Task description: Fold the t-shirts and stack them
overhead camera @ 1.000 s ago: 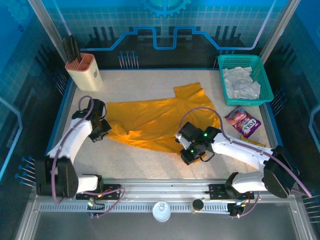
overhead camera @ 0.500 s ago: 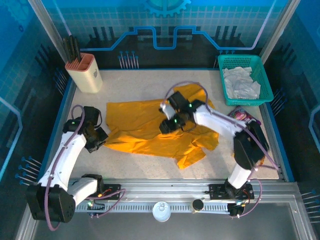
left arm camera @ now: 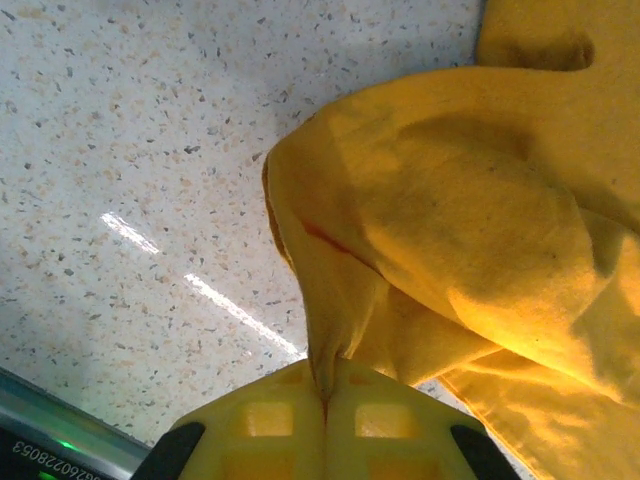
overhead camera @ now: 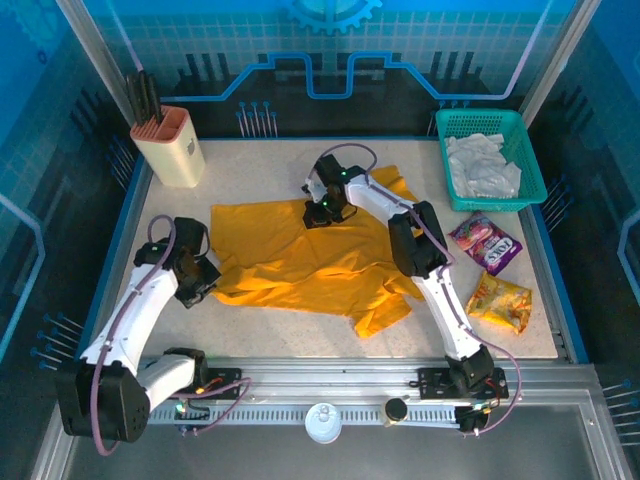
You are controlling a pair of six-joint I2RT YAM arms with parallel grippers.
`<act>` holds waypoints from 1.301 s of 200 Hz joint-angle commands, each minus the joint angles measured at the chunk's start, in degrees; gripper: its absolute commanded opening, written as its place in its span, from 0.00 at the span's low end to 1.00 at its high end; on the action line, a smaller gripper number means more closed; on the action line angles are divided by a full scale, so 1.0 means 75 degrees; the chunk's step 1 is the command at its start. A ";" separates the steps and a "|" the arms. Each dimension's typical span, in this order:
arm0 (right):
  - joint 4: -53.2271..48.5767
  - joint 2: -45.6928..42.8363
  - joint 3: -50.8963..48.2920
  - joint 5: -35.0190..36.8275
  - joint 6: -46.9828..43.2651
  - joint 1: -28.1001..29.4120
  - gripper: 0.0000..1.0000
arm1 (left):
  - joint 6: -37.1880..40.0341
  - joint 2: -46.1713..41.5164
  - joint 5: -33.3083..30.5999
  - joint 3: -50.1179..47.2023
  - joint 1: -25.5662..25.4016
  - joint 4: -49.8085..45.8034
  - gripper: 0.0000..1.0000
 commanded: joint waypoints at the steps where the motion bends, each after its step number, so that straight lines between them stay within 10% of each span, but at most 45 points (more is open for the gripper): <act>1: -0.0772 0.0788 0.0463 0.0614 0.0633 0.0009 0.00 | -0.0247 0.0108 0.0217 -0.0206 -0.0056 0.0311 0.00; 151: -0.0205 0.2563 0.3573 -0.0268 0.2643 -0.1271 0.00 | -0.0773 0.1694 -0.0772 -0.0990 -0.0056 0.1950 0.00; 200: -0.0186 0.1096 0.2577 -0.1246 0.1878 -0.0961 0.38 | -0.1330 0.0983 -0.0623 -0.1696 -0.0054 0.2204 0.00; 235: 0.0556 -0.1507 -0.0074 -0.0634 0.1425 -0.0836 0.57 | -0.1067 0.0049 -0.1044 -0.1042 -0.0293 0.1311 0.52; 260: 0.1021 -0.3115 -0.2018 -0.0292 0.1358 -0.0815 0.58 | -0.0383 0.0078 -0.1490 0.0356 -0.0337 0.0680 0.68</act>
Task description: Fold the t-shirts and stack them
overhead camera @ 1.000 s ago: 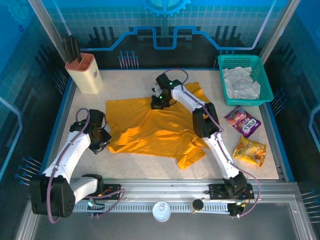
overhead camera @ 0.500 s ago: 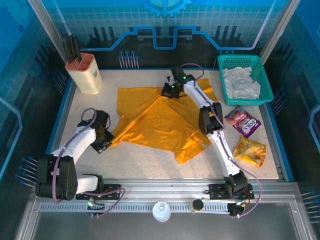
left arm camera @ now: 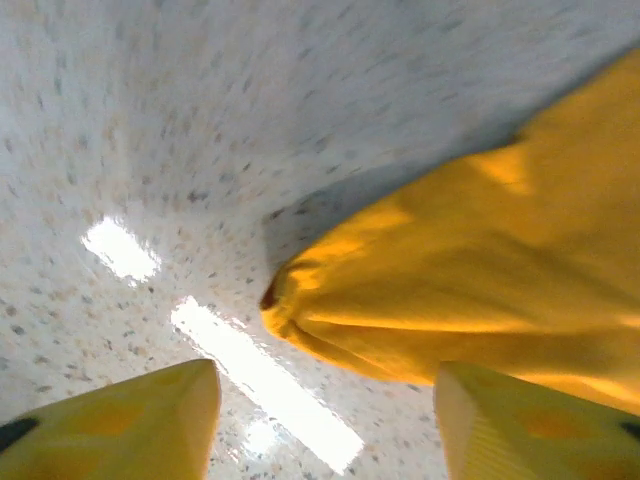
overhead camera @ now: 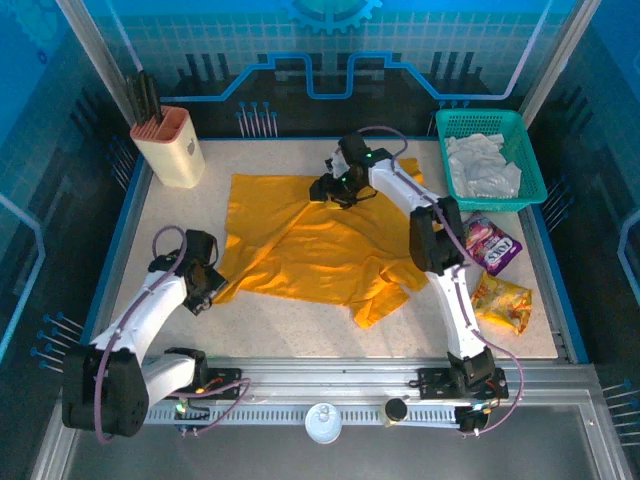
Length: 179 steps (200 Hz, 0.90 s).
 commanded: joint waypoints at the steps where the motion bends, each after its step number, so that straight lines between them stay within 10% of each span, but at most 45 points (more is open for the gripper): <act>1: 0.0613 -0.1701 -0.1333 0.0359 -0.0271 0.0020 0.58 | 0.0656 -0.0018 -0.0629 0.1348 -0.0072 -0.0744 0.68; 39: 0.1523 -0.3246 -0.4155 0.0609 -0.0058 0.0171 0.28 | 0.1807 0.2138 0.0033 0.3431 -0.0083 -0.0124 0.52; 74: 0.1752 -0.3745 -0.5364 0.0829 -0.0010 0.0206 0.00 | 0.2229 0.4731 0.0519 0.4932 -0.0107 0.0846 0.00; 179: 0.2078 -0.5561 -0.7931 0.1309 0.0437 0.0571 0.00 | 0.3579 0.9630 -0.0681 0.9693 -0.0095 -0.0586 0.00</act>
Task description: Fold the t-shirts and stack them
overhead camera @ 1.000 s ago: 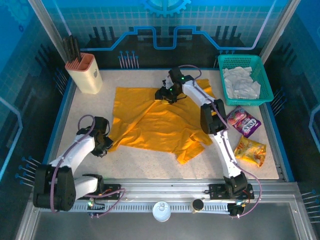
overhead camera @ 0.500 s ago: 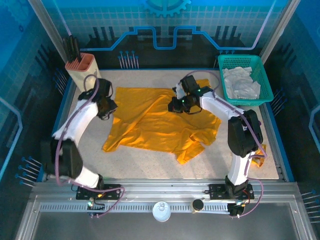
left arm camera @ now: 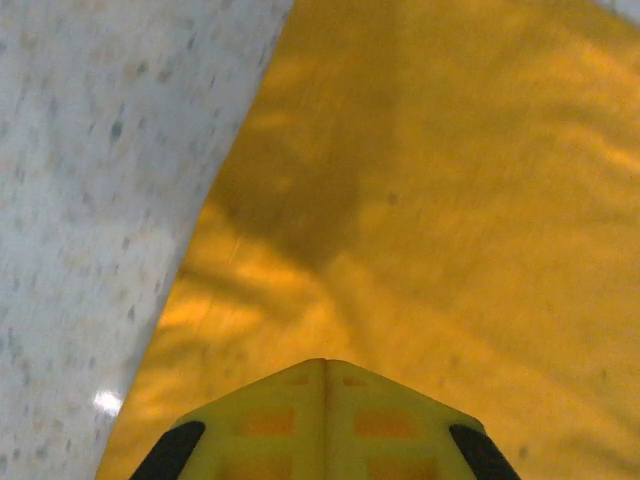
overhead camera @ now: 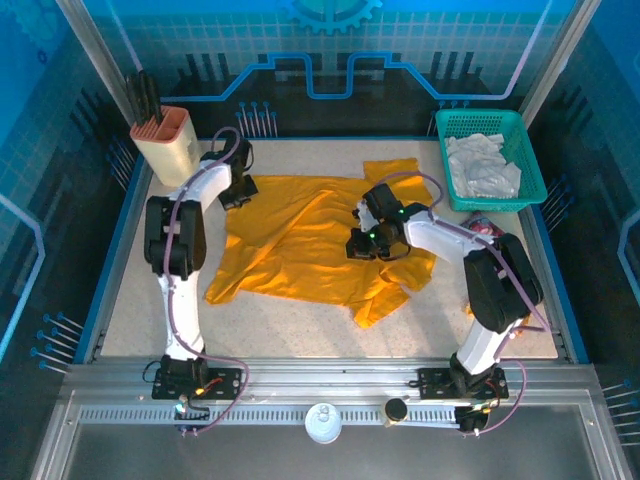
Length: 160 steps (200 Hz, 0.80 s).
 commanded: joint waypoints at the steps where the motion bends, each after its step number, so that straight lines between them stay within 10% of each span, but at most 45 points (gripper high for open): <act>1: 0.0149 -0.0691 -0.0659 0.0158 0.0285 0.0091 0.00 | 0.0513 0.1111 -0.0640 0.1251 -0.0022 -0.1172 0.00; 71: -0.1040 -0.4066 -0.2895 0.2217 0.1225 -0.0258 0.19 | 0.0829 0.3716 -0.1001 0.5476 0.0145 -0.3825 0.00; 160: -0.0931 -0.4104 -0.3574 0.2459 0.0989 -0.2447 0.49 | 0.0946 0.3739 -0.0766 0.5560 0.0833 -0.3614 0.00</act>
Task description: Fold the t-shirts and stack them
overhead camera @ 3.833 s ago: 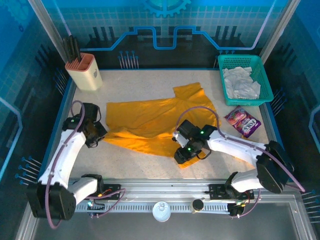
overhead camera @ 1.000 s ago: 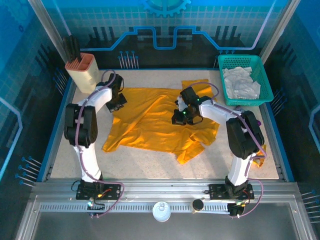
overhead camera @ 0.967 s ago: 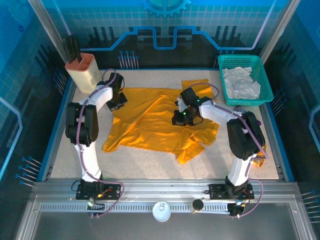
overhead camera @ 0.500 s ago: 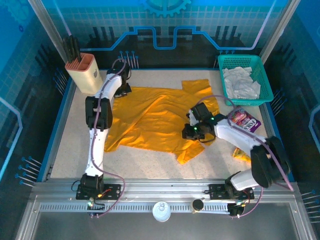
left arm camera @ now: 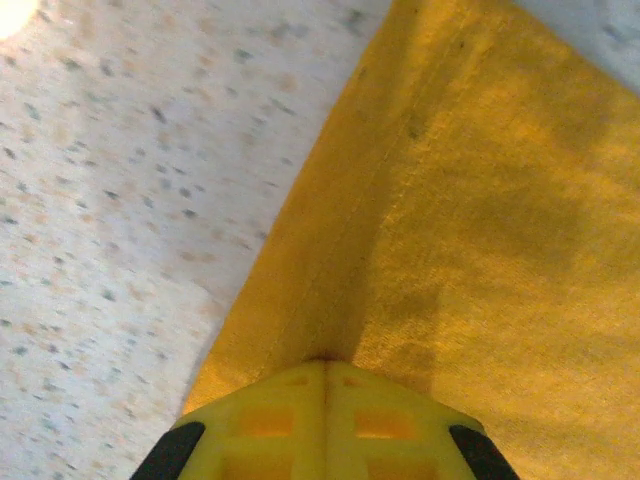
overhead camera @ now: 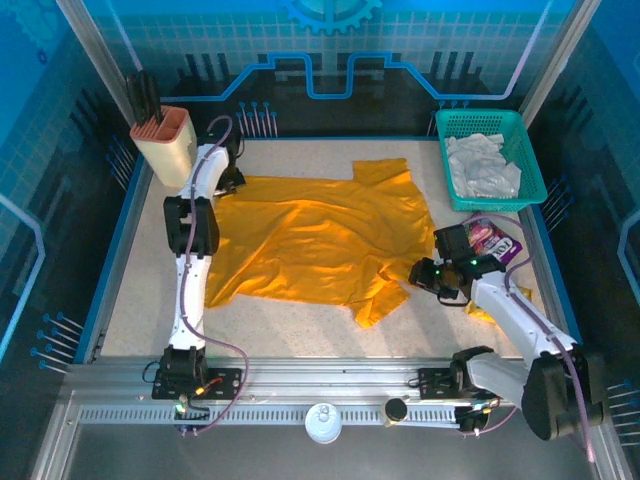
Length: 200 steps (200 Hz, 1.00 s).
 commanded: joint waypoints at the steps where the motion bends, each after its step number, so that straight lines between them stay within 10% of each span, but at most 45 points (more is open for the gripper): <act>1: 0.0186 0.0536 0.0000 0.0068 -0.0151 -0.0278 0.49 | 0.0268 0.0244 0.0076 -0.0007 0.0105 -0.0092 0.00; 23: 0.0507 0.1215 0.0186 -0.0037 -0.0232 -0.0307 0.51 | 0.0389 -0.0033 0.0314 -0.0086 0.0093 0.0325 0.00; 64: 0.0977 0.2212 0.0426 0.0083 -0.0156 -0.0323 0.52 | 0.0555 -0.1440 0.0221 -0.0488 -0.0296 0.0787 0.29; 130: 0.1155 0.2272 0.0493 -0.0280 -0.0118 -0.0280 0.44 | 0.0448 -0.4206 0.0503 -0.2642 -0.2489 0.1285 0.54; 200: 0.0781 0.1273 -0.0189 -0.0261 0.0603 0.1059 0.45 | 0.1216 -0.1222 0.2947 0.0329 -0.4451 0.1315 0.56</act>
